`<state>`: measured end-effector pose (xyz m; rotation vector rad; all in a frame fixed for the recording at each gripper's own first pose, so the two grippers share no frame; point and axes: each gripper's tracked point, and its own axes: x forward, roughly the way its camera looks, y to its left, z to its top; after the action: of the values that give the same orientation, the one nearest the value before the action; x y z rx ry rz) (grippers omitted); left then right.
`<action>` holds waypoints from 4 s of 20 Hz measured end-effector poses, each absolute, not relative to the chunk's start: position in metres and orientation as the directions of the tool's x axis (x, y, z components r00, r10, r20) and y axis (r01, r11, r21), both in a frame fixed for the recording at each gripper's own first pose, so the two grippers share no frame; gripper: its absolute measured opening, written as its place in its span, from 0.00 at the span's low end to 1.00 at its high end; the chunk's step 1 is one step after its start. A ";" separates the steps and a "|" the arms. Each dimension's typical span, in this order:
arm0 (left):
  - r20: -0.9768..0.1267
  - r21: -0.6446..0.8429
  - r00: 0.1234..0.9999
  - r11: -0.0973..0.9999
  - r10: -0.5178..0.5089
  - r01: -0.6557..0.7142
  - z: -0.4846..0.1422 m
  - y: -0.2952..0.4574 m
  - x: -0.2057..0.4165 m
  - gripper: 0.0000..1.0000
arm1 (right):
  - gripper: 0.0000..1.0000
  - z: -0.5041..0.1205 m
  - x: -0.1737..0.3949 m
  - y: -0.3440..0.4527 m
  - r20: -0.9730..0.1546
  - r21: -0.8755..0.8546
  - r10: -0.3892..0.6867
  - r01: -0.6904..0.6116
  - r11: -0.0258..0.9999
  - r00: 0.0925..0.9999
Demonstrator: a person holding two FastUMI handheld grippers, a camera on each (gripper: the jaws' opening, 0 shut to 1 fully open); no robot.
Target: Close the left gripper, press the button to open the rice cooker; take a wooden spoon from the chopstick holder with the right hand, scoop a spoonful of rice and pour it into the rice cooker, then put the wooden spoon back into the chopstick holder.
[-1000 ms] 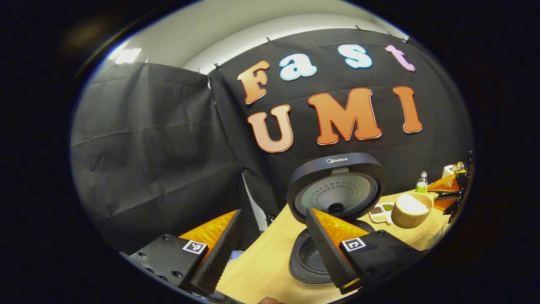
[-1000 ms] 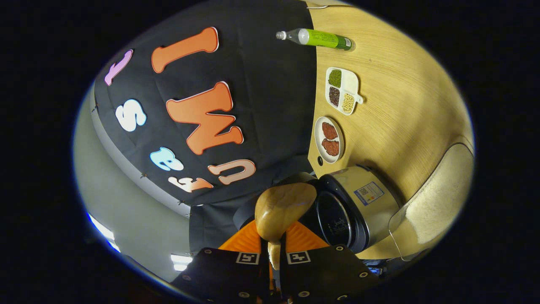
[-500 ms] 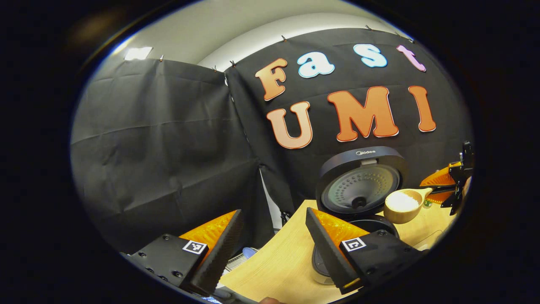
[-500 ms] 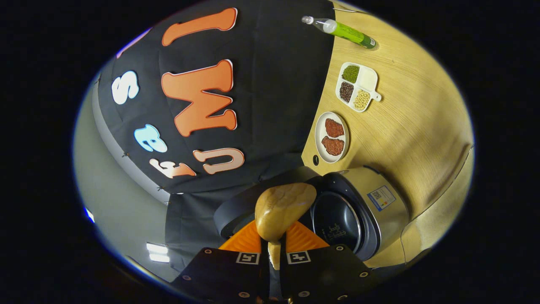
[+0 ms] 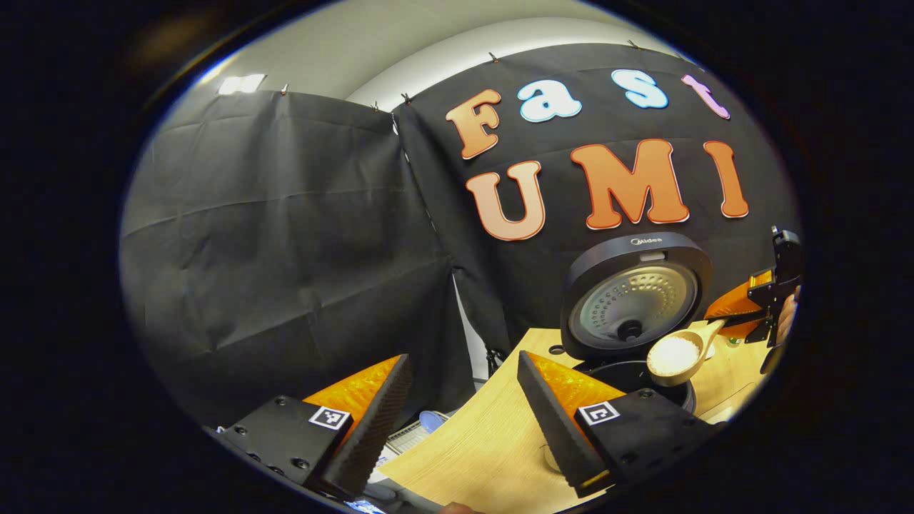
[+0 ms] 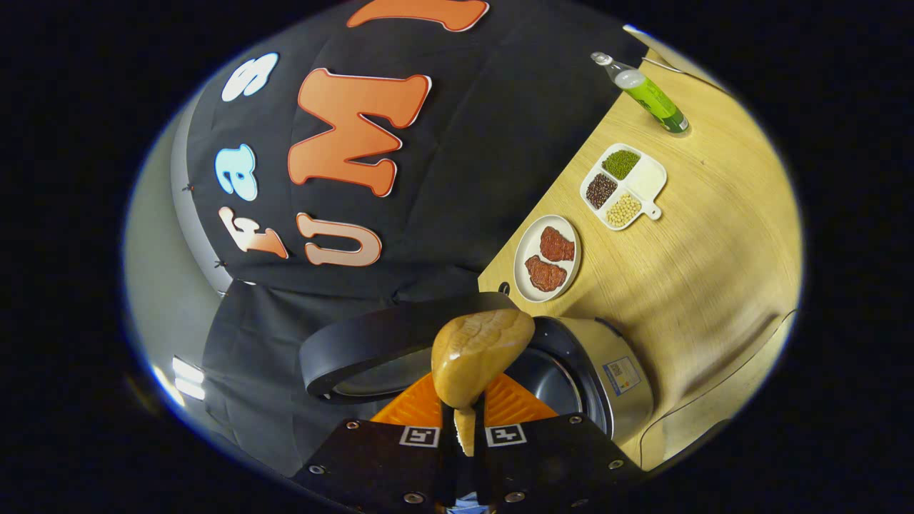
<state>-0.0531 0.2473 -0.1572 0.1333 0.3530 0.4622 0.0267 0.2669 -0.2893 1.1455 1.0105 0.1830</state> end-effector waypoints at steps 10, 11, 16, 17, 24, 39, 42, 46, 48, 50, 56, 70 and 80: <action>-0.328 0.213 0.816 0.878 0.477 -0.428 -0.173 0.255 -0.056 1.00 | 0.09 -0.298 0.034 0.267 -0.636 0.723 0.498 0.229 0.652 0.590; -0.327 0.212 0.816 0.878 0.477 -0.429 -0.173 0.255 -0.056 0.93 | 0.09 -0.297 0.036 0.266 -0.637 0.714 0.490 0.218 0.665 0.595; -0.331 0.212 0.817 0.881 0.472 -0.422 -0.172 0.254 -0.057 0.93 | 0.09 -0.292 0.043 0.264 -0.637 0.694 0.466 0.194 0.693 0.614; -0.332 0.214 0.816 0.881 0.472 -0.422 -0.173 0.254 -0.057 0.93 | 0.09 -0.291 0.043 0.264 -0.636 0.690 0.464 0.186 0.699 0.616; -0.338 0.224 0.813 0.879 0.474 -0.420 -0.172 0.254 -0.057 1.00 | 0.09 -0.285 0.044 0.262 -0.639 0.647 0.441 0.130 0.751 0.631; -0.341 0.223 0.816 0.884 0.466 -0.411 -0.174 0.254 -0.057 0.93 | 0.09 -0.249 0.049 0.277 -0.583 0.549 0.436 -0.063 0.833 0.685; -0.347 0.223 0.814 0.884 0.465 -0.410 -0.176 0.255 -0.057 1.00 | 0.09 -0.245 0.052 0.281 -0.578 0.533 0.440 -0.091 0.841 0.687; -0.352 0.218 0.810 0.882 0.470 -0.417 -0.176 0.257 -0.058 1.00 | 0.09 -0.241 0.052 0.285 -0.571 0.499 0.438 -0.131 0.857 0.694; -0.355 0.218 0.805 0.880 0.475 -0.422 -0.177 0.258 -0.058 1.00 | 0.09 -0.238 0.052 0.287 -0.566 0.471 0.435 -0.158 0.868 0.700; -0.360 0.217 0.801 0.878 0.479 -0.427 -0.179 0.259 -0.058 1.00 | 0.09 -0.235 0.052 0.288 -0.558 0.442 0.436 -0.191 0.876 0.706; -0.353 0.226 0.797 0.872 0.489 -0.435 -0.178 0.260 -0.057 1.00 | 0.09 -0.228 0.052 0.293 -0.538 0.387 0.435 -0.248 0.888 0.722; -0.358 0.219 0.802 0.878 0.479 -0.426 -0.181 0.257 -0.061 1.00 | 0.10 -0.200 0.048 0.319 -0.459 0.196 0.492 -0.455 0.868 0.740; -0.356 0.232 0.800 0.875 0.483 -0.425 -0.181 0.259 -0.062 1.00 | 0.09 -0.180 0.034 0.338 -0.409 0.019 0.553 -0.599 0.801 0.726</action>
<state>-0.0621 0.2588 -0.1808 0.1428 0.4198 0.4888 0.0342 0.3382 -0.1800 -0.1174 0.4123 0.6362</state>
